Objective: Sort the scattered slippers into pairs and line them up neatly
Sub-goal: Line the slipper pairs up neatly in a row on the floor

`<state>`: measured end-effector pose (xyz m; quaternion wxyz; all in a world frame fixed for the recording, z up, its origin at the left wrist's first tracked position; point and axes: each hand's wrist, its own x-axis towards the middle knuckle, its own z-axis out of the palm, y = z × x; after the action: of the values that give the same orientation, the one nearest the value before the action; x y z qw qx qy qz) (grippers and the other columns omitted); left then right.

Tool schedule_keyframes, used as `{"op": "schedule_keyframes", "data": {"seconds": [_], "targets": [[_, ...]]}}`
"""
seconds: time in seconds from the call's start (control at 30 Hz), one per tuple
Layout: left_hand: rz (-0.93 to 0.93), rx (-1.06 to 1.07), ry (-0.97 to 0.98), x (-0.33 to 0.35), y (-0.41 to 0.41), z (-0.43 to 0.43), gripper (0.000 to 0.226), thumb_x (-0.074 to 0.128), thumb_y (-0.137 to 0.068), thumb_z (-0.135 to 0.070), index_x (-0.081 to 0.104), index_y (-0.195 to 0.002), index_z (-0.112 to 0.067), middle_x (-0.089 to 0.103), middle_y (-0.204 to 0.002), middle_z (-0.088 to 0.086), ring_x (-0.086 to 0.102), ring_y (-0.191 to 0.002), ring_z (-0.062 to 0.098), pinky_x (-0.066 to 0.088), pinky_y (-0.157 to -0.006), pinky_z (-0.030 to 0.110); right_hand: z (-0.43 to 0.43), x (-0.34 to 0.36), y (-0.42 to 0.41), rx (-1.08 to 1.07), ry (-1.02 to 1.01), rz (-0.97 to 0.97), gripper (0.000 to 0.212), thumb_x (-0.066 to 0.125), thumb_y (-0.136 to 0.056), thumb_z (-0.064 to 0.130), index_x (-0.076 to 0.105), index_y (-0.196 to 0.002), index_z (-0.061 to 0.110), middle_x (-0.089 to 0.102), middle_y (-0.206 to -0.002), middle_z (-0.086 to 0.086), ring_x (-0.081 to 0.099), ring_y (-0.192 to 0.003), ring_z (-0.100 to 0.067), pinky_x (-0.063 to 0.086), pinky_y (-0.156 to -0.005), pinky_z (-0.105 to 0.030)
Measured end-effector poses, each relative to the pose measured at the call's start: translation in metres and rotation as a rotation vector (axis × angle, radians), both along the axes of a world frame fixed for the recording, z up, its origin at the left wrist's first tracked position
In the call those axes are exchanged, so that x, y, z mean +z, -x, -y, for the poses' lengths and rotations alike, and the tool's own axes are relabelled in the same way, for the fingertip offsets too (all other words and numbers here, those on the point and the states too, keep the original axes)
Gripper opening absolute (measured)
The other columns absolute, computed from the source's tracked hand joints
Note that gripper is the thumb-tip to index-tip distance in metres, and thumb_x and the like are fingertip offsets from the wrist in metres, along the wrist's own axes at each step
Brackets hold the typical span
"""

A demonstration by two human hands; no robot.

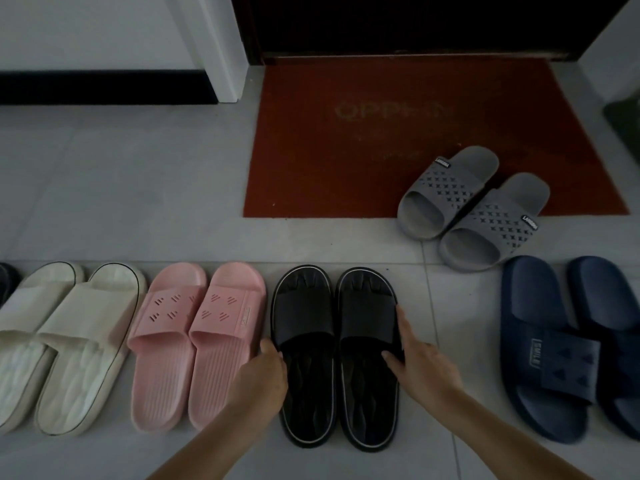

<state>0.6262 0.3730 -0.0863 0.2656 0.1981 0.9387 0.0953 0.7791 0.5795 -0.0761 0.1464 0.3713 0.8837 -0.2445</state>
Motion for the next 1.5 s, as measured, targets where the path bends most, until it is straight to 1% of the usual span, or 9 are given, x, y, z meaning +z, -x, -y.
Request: {"op": "schedule_keyframes", "data": {"seconds": [0.17, 0.3, 0.47, 0.67, 0.87, 1.03, 1.13, 1.27, 1.5], "targets": [[0.089, 0.115, 0.037, 0.002, 0.003, -0.001, 0.03, 0.034, -0.099, -0.035, 0.044, -0.111, -0.009, 0.065, -0.086, 0.006, 0.067, -0.087, 0.027, 0.046, -0.067, 0.031, 0.0, 0.001, 0.002, 0.004, 0.014, 0.011, 0.086, 0.044, -0.09, 0.051, -0.022, -0.143, 0.037, 0.067, -0.098, -0.005, 0.064, -0.09, -0.024, 0.045, -0.064, -0.033], [0.069, -0.096, 0.118, 0.012, 0.008, -0.001, 0.031, 0.036, -0.096, -0.045, 0.046, -0.093, -0.016, 0.068, -0.09, 0.003, 0.068, -0.084, 0.021, 0.046, -0.063, 0.027, -0.003, 0.003, -0.001, 0.003, 0.117, -0.029, 0.093, 0.052, -0.087, 0.047, -0.022, -0.142, 0.039, 0.068, -0.098, -0.003, 0.065, -0.09, -0.022, 0.053, -0.073, -0.036], [0.176, -0.364, 0.333, 0.039, 0.009, -0.024, 0.042, 0.034, -0.096, -0.049, 0.058, -0.103, -0.014, 0.065, -0.095, 0.004, 0.064, -0.091, 0.022, 0.046, -0.071, 0.03, -0.006, 0.009, -0.014, -0.043, 0.25, -0.027, 0.099, 0.059, -0.084, 0.044, -0.019, -0.144, 0.038, 0.065, -0.092, 0.006, 0.064, -0.082, -0.012, 0.053, -0.078, -0.032], [0.234, -0.509, 0.053, 0.084, -0.029, -0.1, 0.04, 0.042, -0.092, -0.05, 0.058, -0.089, -0.013, 0.07, -0.088, 0.008, 0.067, -0.085, 0.026, 0.053, -0.083, 0.038, -0.03, 0.047, -0.068, -0.044, 0.169, 0.046, 0.097, 0.056, -0.08, 0.059, -0.03, -0.126, 0.057, 0.051, -0.096, 0.023, 0.053, -0.075, -0.001, 0.044, -0.071, -0.021], [0.231, -0.674, -0.137, 0.098, -0.066, -0.174, 0.038, 0.048, -0.089, -0.047, 0.05, -0.111, -0.016, 0.067, -0.104, 0.006, 0.063, -0.098, 0.027, 0.049, -0.085, 0.036, -0.114, 0.095, -0.147, -0.277, 0.006, -0.05, 0.079, 0.065, -0.081, 0.044, 0.021, -0.146, 0.033, 0.06, -0.086, 0.016, 0.061, -0.079, -0.007, 0.049, -0.072, -0.026], [0.245, -0.829, -0.023, 0.094, -0.088, -0.243, 0.051, 0.051, -0.086, -0.053, 0.04, -0.122, -0.018, 0.053, -0.126, 0.005, 0.054, -0.111, 0.023, 0.046, -0.091, 0.037, -0.202, 0.091, -0.224, -0.456, -0.142, -0.036, 0.067, 0.071, -0.074, 0.044, 0.043, -0.133, 0.028, 0.058, -0.114, -0.007, 0.06, -0.098, -0.03, 0.05, -0.083, -0.04], [0.285, -0.826, -0.046, 0.085, -0.117, -0.289, 0.05, 0.053, -0.087, -0.05, 0.042, -0.121, -0.016, 0.048, -0.129, 0.005, 0.052, -0.11, 0.021, 0.045, -0.09, 0.034, -0.249, 0.076, -0.232, -0.228, -0.288, -0.019, 0.072, 0.07, -0.074, 0.048, 0.043, -0.137, 0.026, 0.05, -0.131, -0.004, 0.048, -0.116, -0.03, 0.041, -0.093, -0.039], [0.351, -0.76, -0.123, 0.071, -0.156, -0.324, 0.054, 0.055, -0.087, -0.05, 0.042, -0.131, -0.021, 0.044, -0.136, 0.0, 0.051, -0.116, 0.018, 0.044, -0.095, 0.033, -0.283, 0.059, -0.205, 0.116, -0.148, 0.169, 0.056, 0.055, -0.081, 0.058, 0.046, -0.13, 0.032, 0.054, -0.13, 0.006, 0.046, -0.125, -0.019, 0.025, -0.109, -0.035], [0.157, -0.649, -0.148, 0.059, -0.177, -0.333, 0.034, 0.052, -0.085, -0.057, 0.058, -0.082, -0.023, 0.066, -0.089, -0.001, 0.058, -0.084, 0.017, 0.045, -0.07, 0.03, -0.256, 0.053, -0.181, 0.202, 0.196, 0.079, 0.018, 0.057, -0.087, 0.037, 0.063, -0.093, 0.022, 0.068, -0.102, -0.001, 0.061, -0.096, -0.021, 0.034, -0.068, -0.024]]}}
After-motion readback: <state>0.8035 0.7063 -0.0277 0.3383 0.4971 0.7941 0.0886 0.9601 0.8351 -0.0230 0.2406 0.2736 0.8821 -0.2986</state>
